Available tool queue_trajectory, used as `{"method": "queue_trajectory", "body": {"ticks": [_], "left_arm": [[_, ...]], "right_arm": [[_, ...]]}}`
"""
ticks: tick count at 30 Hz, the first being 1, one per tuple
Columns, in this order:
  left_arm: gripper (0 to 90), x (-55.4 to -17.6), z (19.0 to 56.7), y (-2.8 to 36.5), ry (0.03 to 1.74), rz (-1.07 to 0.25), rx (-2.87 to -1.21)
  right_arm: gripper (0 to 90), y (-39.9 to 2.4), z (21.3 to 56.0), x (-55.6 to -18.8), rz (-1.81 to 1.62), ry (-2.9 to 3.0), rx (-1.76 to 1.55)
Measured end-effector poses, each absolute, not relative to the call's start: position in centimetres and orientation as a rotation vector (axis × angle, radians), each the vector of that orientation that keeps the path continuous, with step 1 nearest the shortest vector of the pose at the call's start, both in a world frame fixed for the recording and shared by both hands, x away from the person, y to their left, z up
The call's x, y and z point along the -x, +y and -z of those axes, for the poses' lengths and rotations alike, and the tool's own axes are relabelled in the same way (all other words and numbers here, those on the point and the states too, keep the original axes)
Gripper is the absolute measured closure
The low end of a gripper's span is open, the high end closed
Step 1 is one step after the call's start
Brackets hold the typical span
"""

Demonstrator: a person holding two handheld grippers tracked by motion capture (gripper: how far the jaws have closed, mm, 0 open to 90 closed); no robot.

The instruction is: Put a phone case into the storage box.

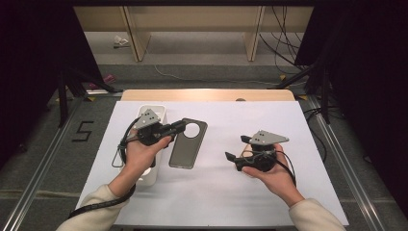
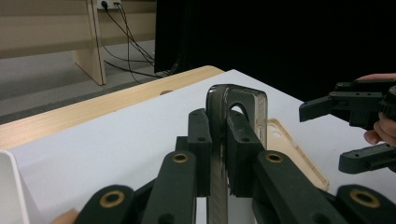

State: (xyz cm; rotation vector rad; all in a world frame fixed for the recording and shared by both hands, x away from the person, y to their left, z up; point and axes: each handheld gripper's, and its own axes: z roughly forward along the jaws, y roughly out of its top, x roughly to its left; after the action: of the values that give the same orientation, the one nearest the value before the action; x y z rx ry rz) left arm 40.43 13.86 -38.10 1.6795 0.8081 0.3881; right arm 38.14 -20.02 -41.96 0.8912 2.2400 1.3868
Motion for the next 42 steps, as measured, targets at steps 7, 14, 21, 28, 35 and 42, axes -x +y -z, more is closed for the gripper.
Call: {"method": "queue_trajectory", "body": {"ticks": [7, 14, 21, 28, 35, 42], "left_arm": [[81.7, -40.4, 37.7, 14.4, 0.805, -0.397, -1.665], [81.7, -40.6, 37.2, 15.1, 0.811, -0.409, -1.643], [81.7, -40.6, 36.4, 15.9, 0.813, -0.429, -1.617], [81.7, -40.8, 35.9, 16.8, 0.815, -0.446, -1.592], [81.7, -41.0, 35.3, 17.6, 0.815, -0.460, -1.575], [81.7, -41.1, 35.0, 18.0, 0.813, -0.463, -1.564]], "right_arm": [[16.4, -21.1, 41.8, -37.8, -1.392, 2.215, -0.913], [16.4, -21.8, 41.9, -37.7, -1.385, 2.202, -0.933], [16.4, -22.2, 42.0, -37.5, -1.382, 2.203, -0.945], [16.4, -22.7, 42.1, -37.3, -1.382, 2.197, -0.955], [16.4, -23.0, 42.1, -37.1, -1.383, 2.194, -0.961], [16.4, -23.3, 42.2, -37.0, -1.383, 2.190, -0.970]]}}
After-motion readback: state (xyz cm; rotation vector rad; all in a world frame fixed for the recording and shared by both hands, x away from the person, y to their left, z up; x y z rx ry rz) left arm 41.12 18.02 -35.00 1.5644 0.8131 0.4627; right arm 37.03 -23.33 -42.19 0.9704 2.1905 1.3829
